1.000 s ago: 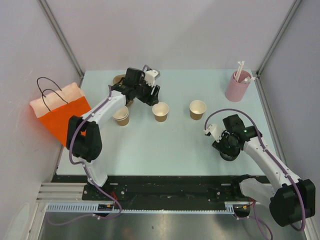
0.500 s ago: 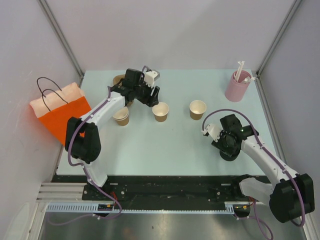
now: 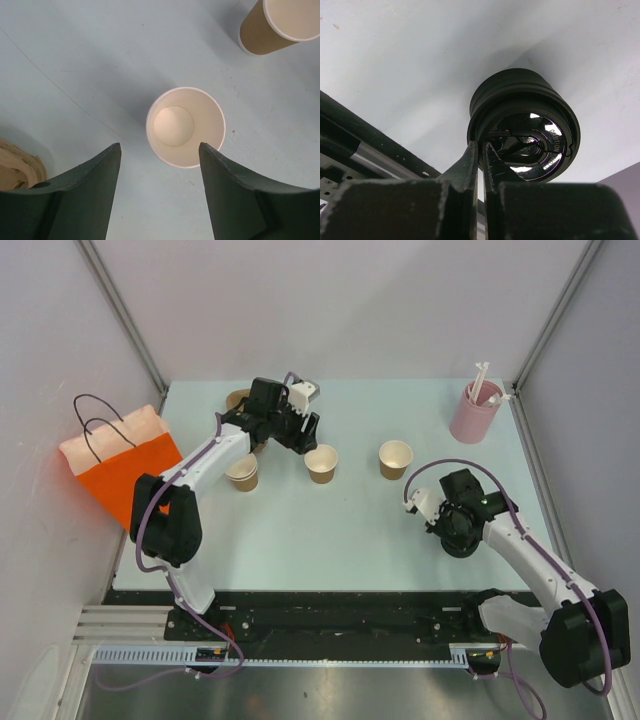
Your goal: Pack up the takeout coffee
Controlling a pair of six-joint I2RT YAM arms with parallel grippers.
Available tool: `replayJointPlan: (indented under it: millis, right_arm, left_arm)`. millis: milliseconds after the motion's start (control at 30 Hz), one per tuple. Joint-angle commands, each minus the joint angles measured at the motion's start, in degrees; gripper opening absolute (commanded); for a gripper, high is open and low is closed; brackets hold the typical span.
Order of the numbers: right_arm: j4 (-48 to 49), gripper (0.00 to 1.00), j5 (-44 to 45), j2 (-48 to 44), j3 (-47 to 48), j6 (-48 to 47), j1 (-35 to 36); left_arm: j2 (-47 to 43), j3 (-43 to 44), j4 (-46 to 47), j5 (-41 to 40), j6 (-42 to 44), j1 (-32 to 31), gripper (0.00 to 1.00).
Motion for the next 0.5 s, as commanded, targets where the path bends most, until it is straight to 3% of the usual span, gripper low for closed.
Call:
replayJointPlan:
  millis: [0,267,467]
  right_arm:
    - [-2.11,0.0,-0.19,-2.51,0.02,0.01,0.44]
    - [-5.01,0.0,-2.21,-3.22,3.79,0.8,0.0]
    - [-7.21,0.0,-6.59,-1.29,14.42,5.89,0.09]
  left_arm:
    - [-0.75,0.08,0.45,1.74,0.37,0.4,0.69]
    - [-0.4,0.08,0.45,2.79,-1.03,0.84,0.68]
    - [-1.54,-0.79,0.54,2.88,-4.72,2.68,0.68]
